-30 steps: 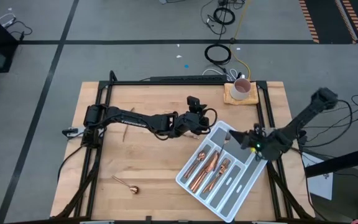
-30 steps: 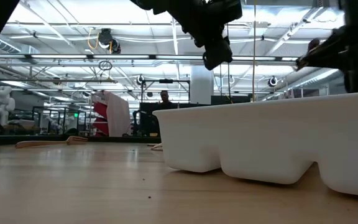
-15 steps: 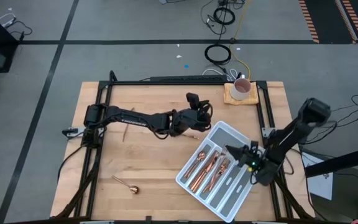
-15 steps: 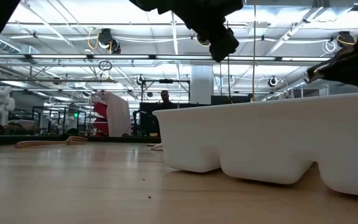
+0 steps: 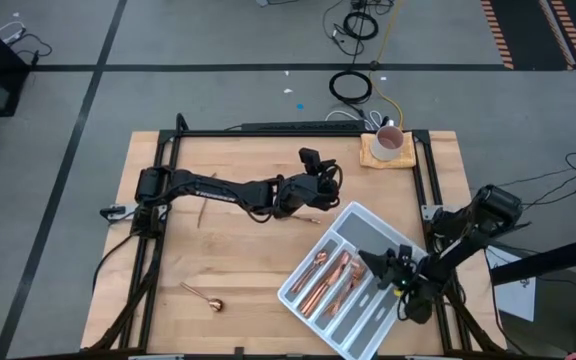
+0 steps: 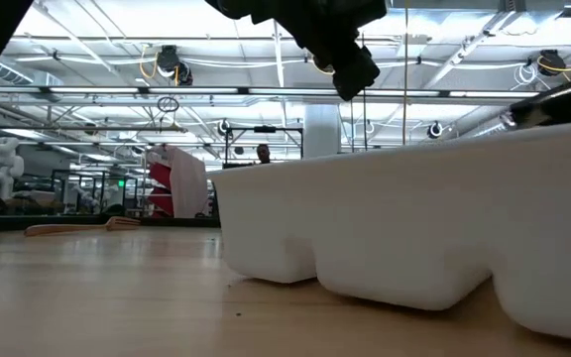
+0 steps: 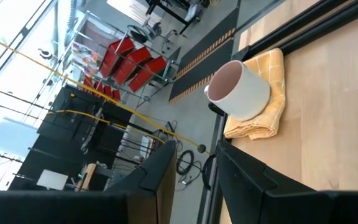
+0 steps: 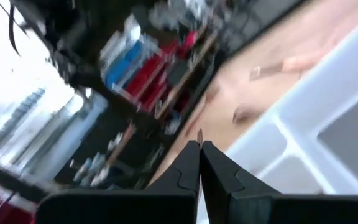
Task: Sort silverware
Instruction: Put the gold fork into the cutlery tray with the other gold forks
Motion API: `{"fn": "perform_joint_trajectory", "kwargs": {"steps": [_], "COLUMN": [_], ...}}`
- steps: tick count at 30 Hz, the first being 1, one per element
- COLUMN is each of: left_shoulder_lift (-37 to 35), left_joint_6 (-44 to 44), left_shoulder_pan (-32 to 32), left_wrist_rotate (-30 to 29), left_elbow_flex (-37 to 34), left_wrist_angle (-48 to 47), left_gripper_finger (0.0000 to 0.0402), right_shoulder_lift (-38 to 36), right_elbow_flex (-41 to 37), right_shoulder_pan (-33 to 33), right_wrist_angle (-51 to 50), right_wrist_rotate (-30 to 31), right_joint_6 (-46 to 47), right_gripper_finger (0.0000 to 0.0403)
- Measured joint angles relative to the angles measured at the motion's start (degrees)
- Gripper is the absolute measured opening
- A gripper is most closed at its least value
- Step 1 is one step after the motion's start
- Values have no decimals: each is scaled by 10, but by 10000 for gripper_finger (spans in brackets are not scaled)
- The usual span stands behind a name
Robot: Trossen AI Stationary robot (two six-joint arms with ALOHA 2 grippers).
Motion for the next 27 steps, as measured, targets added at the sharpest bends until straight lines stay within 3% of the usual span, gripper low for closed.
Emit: {"fn": "perform_joint_trajectory", "kwargs": {"steps": [9, 19, 22, 27], "left_shoulder_lift": [-5, -10, -21, -29], "left_joint_6": [0, 0, -1, 0], "left_shoulder_pan": [16, 12, 12, 12], "left_wrist_rotate": [-14, -16, -21, -28], "left_elbow_flex": [0, 0, 0, 0], "left_wrist_angle": [2, 40, 49, 40], "left_gripper_finger": [121, 121, 121, 121], "right_shoulder_lift": [-119, -243, -240, -202], "right_elbow_flex": [-13, 3, 9, 9], "right_shoulder_pan": [7, 18, 33, 50], "right_wrist_angle": [-3, -2, -3, -5], "right_wrist_rotate": [-3, 3, 4, 4], "right_joint_6": [-184, -473, -503, -460], "right_gripper_finger": [0, 0, 0, 0]}}
